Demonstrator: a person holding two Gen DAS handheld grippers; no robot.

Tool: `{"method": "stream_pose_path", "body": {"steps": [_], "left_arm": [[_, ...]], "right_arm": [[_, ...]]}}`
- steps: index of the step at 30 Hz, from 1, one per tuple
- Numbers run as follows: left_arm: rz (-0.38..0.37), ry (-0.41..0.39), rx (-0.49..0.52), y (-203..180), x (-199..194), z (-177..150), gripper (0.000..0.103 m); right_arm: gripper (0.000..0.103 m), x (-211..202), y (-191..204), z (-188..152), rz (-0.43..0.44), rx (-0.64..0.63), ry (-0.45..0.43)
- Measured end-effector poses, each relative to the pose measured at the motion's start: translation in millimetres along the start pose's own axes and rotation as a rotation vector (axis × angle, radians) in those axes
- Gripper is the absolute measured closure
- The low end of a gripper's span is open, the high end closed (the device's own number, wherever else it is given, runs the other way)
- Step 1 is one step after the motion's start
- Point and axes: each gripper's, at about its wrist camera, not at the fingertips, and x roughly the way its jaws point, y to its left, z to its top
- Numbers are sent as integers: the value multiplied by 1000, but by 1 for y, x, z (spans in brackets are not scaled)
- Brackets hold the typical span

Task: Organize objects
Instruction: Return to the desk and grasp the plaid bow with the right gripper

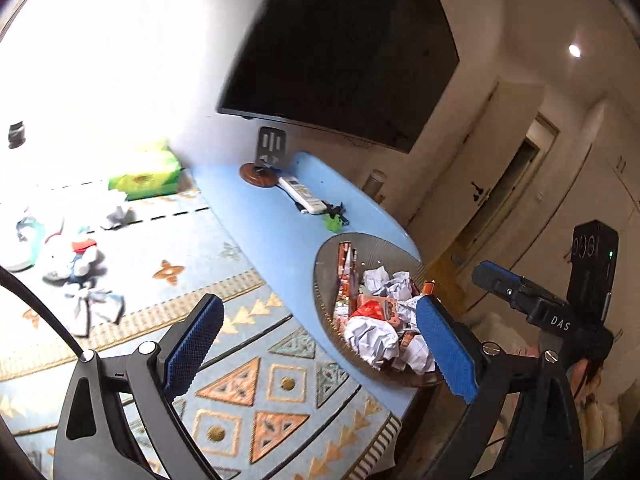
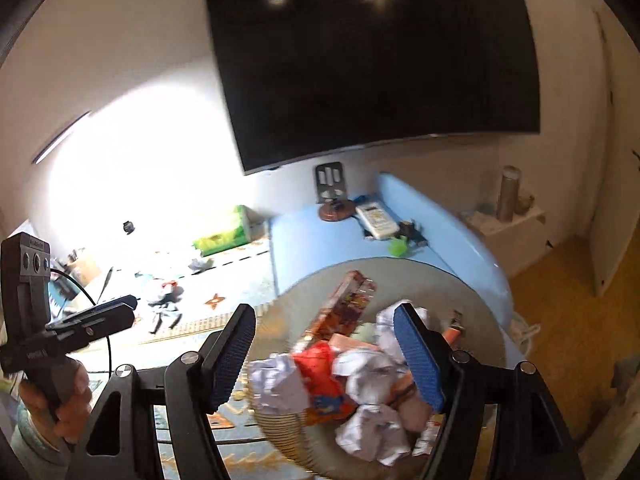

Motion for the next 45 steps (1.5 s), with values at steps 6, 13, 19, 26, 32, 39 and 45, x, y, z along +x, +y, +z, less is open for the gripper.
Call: {"method": "stream_pose_path", "body": {"steps": [6,13,19,26,32,39,45], "left_arm": [[207,-162,-81,65,-94,1,0],[439,-175,-192,156,-124,-19,0],[570,-36,-302,244,-100,-64,0],[565,-13,-342,265,-92,-79,0],[561,13,-305,260,-86,-79,0],[556,8,-317,261,-89,-80,0],[552,-2,-328,261,-91,-81,0]], "right_arm": [[29,9,80,5,164,-105,18],[20,59,186,-6,270,-244,103],[20,162,227,-8,399,-172,353],[20,276,252,-18,259,-119,458],[20,317,259,-34,173,-172,453],[82,293,282,-50,171,-376,376],[85,227,261,-71,330,-374,390]]}}
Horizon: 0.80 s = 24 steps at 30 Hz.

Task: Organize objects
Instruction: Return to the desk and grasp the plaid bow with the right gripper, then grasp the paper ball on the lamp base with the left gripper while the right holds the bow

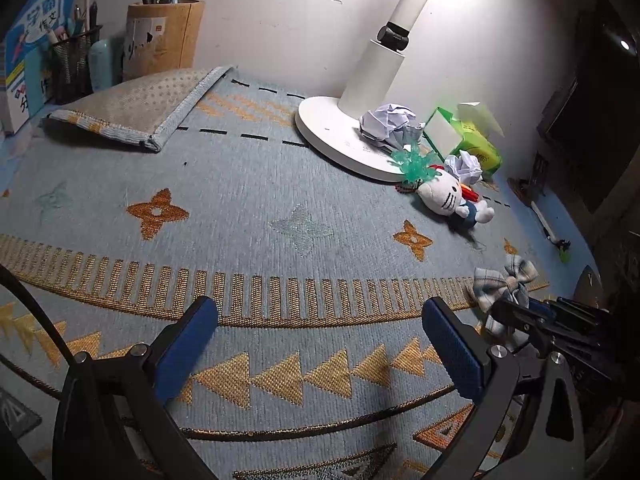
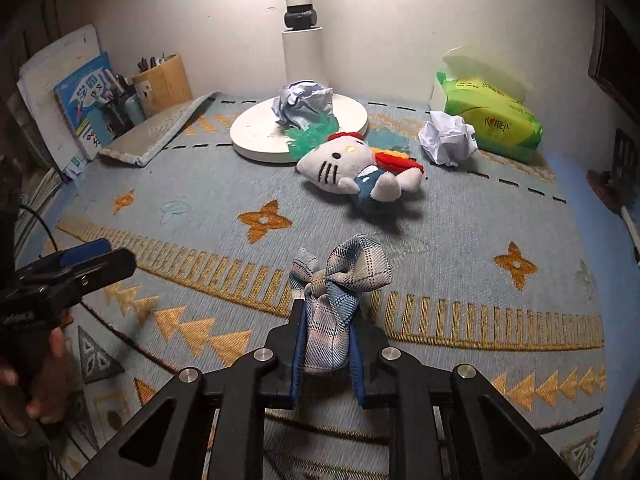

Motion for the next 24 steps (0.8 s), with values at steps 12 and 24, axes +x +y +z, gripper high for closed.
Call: {"method": "stream_pose_path", "body": {"steps": [12,24], "left_arm": [[-2,0,32,-7,0,-3,0],[-73,0,60,-31,2,37,1]], "right_arm": [[85,-41,-26,-49,0,99,-7],[36,-19,-52,-51,-111,115,23]]}}
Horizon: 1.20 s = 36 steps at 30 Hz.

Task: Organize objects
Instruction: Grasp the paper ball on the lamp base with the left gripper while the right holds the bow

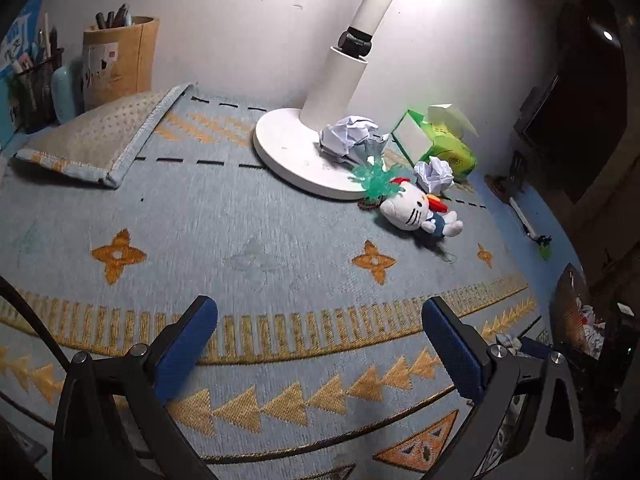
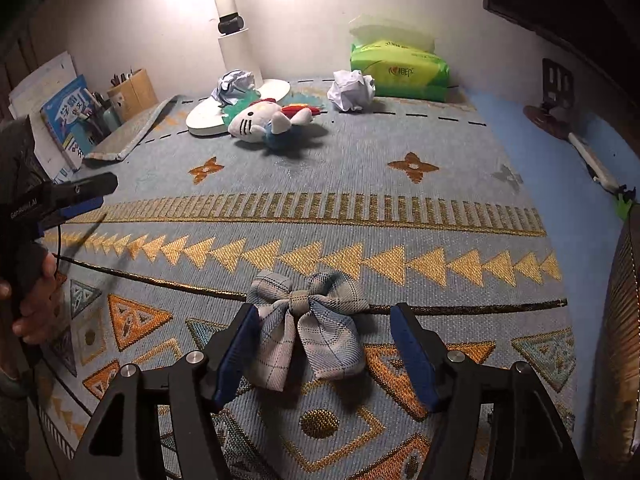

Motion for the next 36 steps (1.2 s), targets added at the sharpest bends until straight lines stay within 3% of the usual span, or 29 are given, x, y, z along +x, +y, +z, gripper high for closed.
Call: {"method": "stream_pose_path", "body": {"steps": [3,6,8,12,13,14,17,18,19,25,29,34,36], "left_arm": [[19,-66,110,-28,12,44,0],[83,-77,230,-46,50,77,0],[101,-81,223,-45,76,92,0],[50,-44,143,-37,113,109,8],[63,-33,150,-40,119,109,19],[71,-16,167,-43,124,110,37],[69,-33,187,-47,126,111,45],[69,-37,181,-47,123,111,47],[70,-46,172,-46,119,111,59],[63,-86,185,-49,68,96,59],[64,-132,230,-60,14,83,59],[1,-201,262,-90,-59,77,59],[-59,-235,263,-111,-87,72,59]], "right_arm": [[36,3,12,2,-40,-49,-21],[36,3,12,0,-34,-43,-24],[36,2,10,0,-17,-35,-25],[36,2,12,2,-5,-41,-24],[36,2,14,2,2,-49,-24],[38,1,16,1,4,-58,-26],[53,-4,21,-1,4,-76,-47],[56,-6,21,-2,-2,-75,-56],[57,-7,21,-2,-7,-71,-63],[58,-36,13,-7,20,-28,-195],[58,-65,3,-14,101,53,-249],[58,-145,-14,-22,40,100,-392],[58,-185,-29,-26,-3,122,-462]]}}
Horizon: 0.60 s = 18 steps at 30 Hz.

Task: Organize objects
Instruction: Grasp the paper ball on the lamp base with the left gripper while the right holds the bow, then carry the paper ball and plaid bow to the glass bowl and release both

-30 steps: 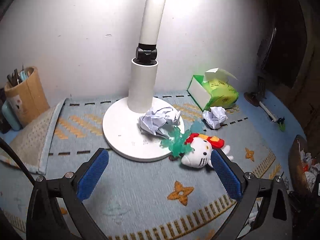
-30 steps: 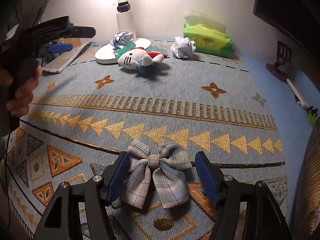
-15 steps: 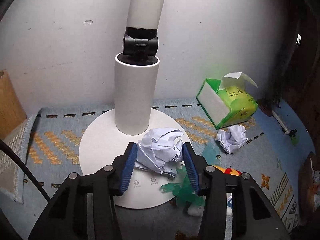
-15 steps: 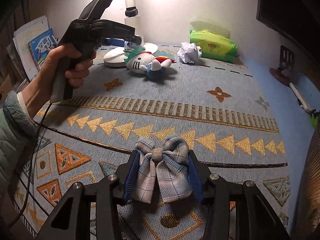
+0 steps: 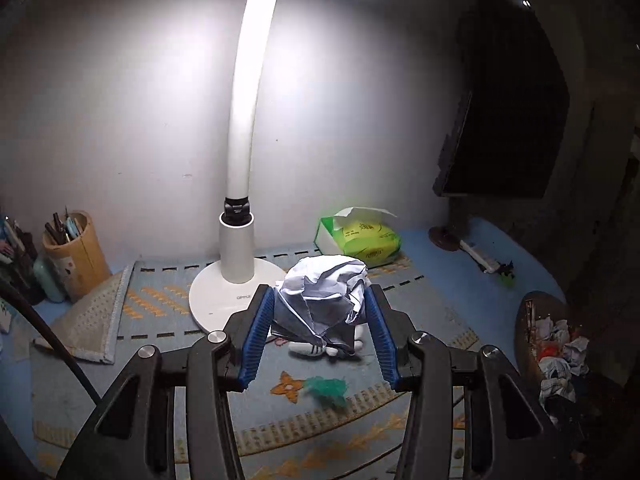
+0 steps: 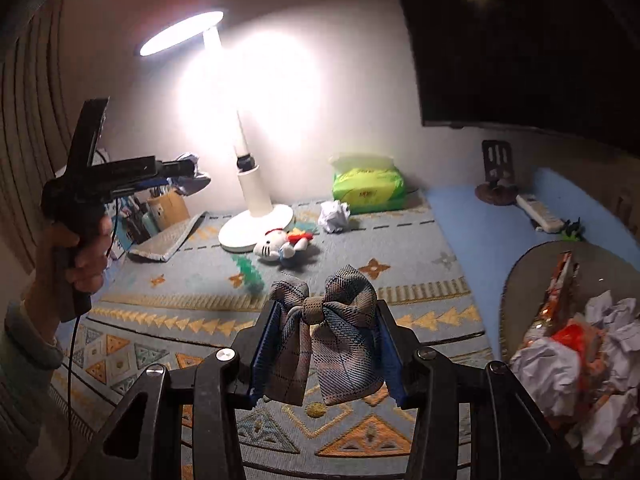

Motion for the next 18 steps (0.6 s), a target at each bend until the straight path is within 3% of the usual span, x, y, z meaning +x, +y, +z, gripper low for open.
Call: {"method": "stream_pose_path", "body": {"steps": [3,6,10,13,18], "left_arm": [[-77,-65,64,-46,-23,6,59],[-186,-74,103,-97,-24,6,59],[-264,-79,180,-169,-9,-4,58],[-358,-34,208,-212,17,-13,57],[-505,66,99,-249,75,-20,57]], "right_arm": [[58,-48,-30,25,-95,19,-75],[58,-87,-61,41,-204,41,-131],[58,-116,-111,53,-315,145,-173],[58,-124,-145,56,-337,251,-189],[57,-100,-187,58,-345,351,-121]]}}
